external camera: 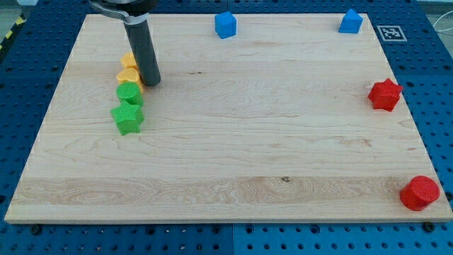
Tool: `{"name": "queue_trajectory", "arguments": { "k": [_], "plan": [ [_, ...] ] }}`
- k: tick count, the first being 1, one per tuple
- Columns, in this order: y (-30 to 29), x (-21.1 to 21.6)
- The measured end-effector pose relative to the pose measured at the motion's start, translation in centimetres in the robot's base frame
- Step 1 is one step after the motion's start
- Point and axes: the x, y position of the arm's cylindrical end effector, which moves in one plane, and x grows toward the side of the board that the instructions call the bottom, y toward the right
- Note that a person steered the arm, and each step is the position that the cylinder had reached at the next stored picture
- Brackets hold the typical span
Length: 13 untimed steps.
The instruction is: Point at green star
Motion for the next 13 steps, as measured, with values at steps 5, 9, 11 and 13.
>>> {"name": "queue_trajectory", "arguments": {
  "k": [5, 9, 11, 13],
  "plan": [
    [8.3, 5.7],
    [2.2, 4.9],
    [2.6, 4.8],
    [5.2, 10.3]
  ]
}}
